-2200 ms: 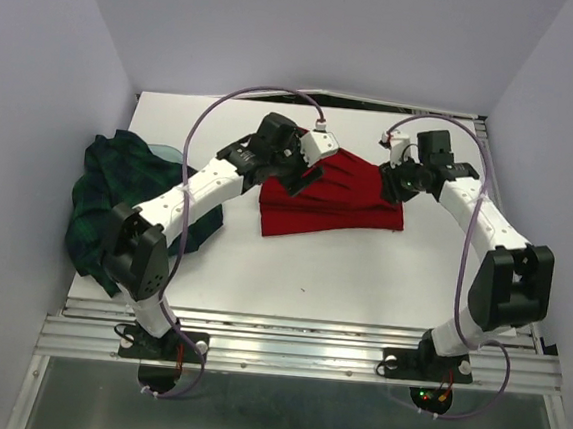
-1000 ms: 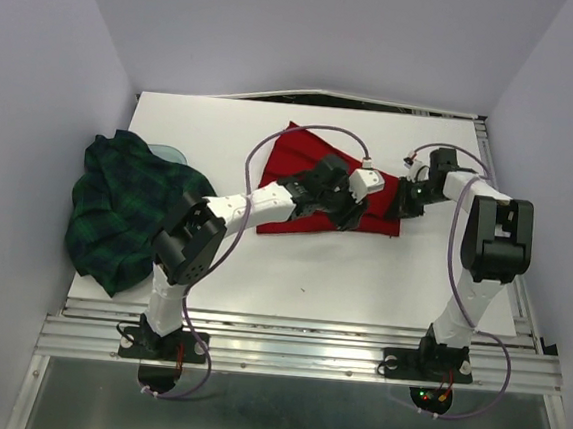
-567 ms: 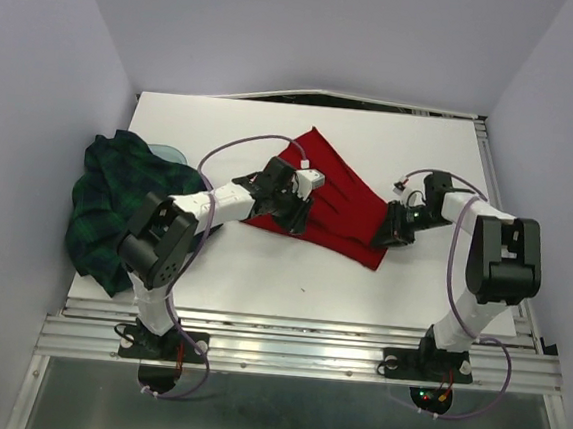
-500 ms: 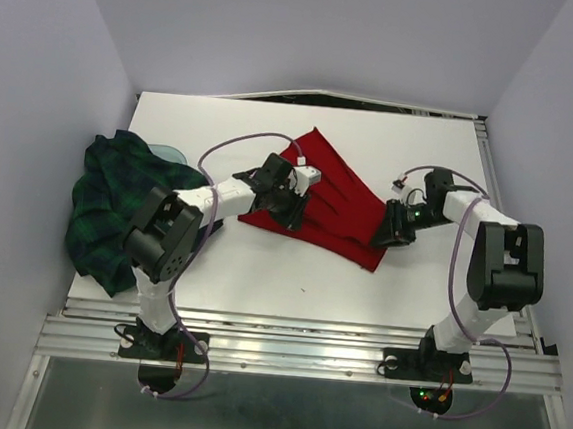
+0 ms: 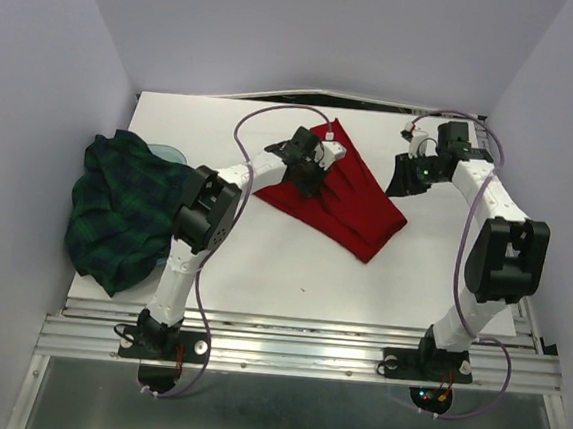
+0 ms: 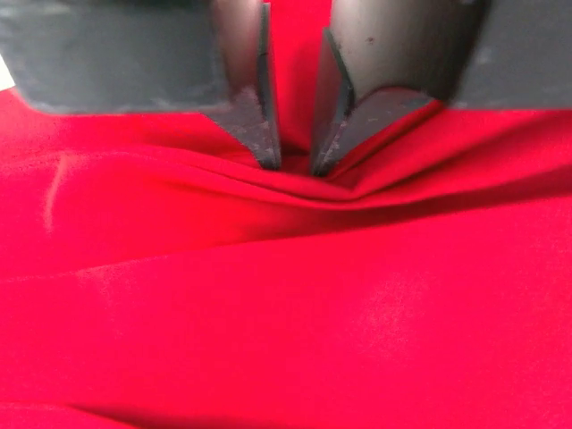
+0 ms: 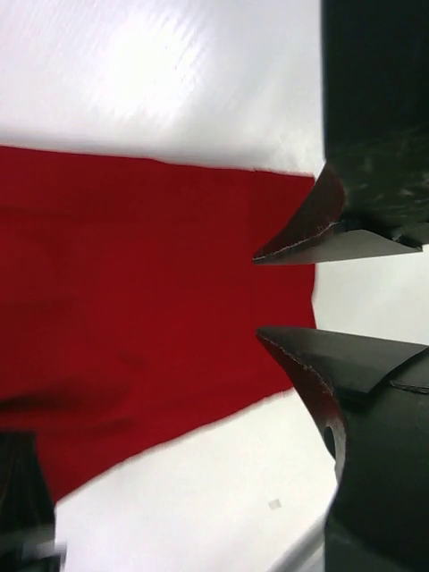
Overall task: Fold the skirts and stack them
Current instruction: Fold the skirt
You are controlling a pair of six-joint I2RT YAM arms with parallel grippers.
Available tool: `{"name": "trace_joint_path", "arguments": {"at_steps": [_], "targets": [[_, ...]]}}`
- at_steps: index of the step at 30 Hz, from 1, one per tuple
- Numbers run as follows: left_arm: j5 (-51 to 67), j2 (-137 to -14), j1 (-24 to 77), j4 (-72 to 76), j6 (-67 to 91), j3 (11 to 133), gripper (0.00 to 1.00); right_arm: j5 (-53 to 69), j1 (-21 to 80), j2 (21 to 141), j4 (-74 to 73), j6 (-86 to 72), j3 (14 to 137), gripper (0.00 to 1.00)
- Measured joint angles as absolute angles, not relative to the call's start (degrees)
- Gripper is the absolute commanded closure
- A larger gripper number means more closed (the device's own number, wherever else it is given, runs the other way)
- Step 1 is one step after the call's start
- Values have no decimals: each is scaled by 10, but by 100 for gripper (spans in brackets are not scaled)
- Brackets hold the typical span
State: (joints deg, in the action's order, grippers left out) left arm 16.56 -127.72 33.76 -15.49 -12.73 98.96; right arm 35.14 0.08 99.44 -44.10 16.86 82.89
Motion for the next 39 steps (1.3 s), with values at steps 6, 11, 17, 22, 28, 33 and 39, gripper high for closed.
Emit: {"name": "trace_joint_path", "arguments": {"at_steps": [6,11,17,22,28,33,39], "targets": [[130,-1312,335,-158,-168,1064,50,297,1,1133,-393,179,844,68],[136,-1237,316,-137,-159,994,33,289,4,1134,-366,182,806,72],[214,-1013,273,-94,-53,804,51,294,32,1071,-349,158,705,77],[304,-930,260,-13,63,700,58,317,61,1026,-366,95,659,71],[349,-959,266,47,199,581,70,284,61,959,-370,27,678,49],[363,-993,267,86,264,568,76,259,69,903,-347,-25,741,49],[373,-1001,270,140,307,568,76,203,138,922,-314,-55,768,50]]}}
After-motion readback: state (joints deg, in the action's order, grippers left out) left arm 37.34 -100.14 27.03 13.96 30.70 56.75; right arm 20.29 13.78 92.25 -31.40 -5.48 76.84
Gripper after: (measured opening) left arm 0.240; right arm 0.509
